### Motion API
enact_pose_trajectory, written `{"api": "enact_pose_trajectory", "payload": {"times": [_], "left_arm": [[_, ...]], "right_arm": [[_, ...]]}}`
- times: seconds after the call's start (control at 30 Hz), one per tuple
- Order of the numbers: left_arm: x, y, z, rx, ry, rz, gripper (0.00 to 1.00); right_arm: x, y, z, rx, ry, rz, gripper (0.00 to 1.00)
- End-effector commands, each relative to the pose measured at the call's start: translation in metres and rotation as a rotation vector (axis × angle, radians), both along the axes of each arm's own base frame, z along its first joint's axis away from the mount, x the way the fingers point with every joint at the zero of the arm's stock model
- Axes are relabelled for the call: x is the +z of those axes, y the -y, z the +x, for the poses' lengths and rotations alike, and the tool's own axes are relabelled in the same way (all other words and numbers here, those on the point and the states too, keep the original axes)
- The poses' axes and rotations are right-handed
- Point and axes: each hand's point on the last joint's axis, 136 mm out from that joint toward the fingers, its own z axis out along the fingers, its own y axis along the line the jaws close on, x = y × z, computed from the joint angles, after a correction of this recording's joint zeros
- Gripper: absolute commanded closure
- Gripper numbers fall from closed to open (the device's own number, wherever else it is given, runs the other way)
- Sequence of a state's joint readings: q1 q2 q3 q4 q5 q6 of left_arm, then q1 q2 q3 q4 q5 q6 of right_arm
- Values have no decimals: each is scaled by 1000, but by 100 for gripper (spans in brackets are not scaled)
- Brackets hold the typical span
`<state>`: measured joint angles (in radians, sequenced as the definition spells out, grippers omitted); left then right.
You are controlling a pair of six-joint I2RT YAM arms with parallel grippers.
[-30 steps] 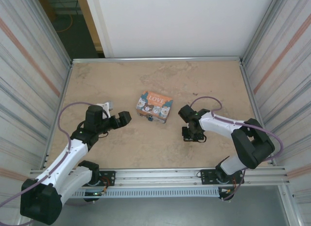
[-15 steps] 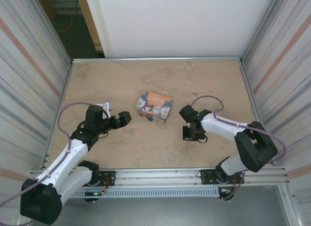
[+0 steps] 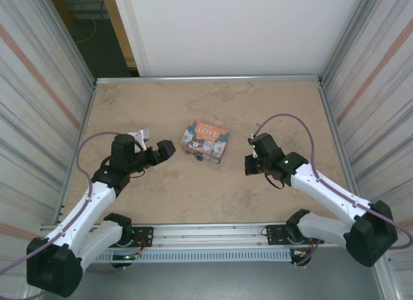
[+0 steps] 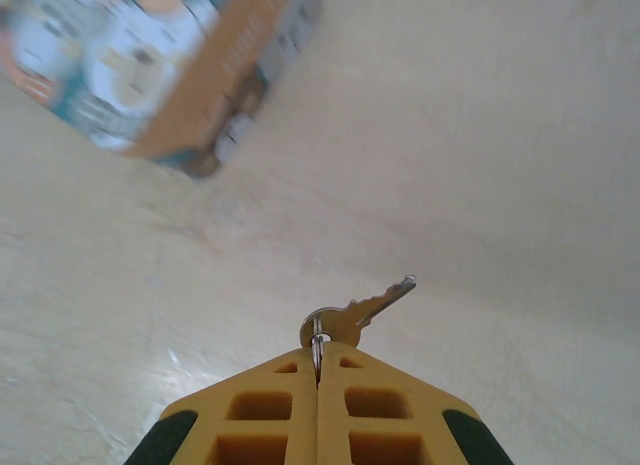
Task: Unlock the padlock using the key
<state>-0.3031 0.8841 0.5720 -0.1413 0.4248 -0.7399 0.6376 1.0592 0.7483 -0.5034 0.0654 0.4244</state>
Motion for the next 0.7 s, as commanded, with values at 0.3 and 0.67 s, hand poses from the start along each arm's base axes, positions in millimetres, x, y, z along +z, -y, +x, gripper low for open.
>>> {"api": "enact_pose_trajectory", "payload": {"times": [0.3,0.67], "left_arm": [[77,31,3,-125,128,-240,2],[148,76,-18,-398,298,-348,13]], "right_arm": [[109,-53,2,342,452,251,100],[170,-95,-34,707,652,372,100]]}}
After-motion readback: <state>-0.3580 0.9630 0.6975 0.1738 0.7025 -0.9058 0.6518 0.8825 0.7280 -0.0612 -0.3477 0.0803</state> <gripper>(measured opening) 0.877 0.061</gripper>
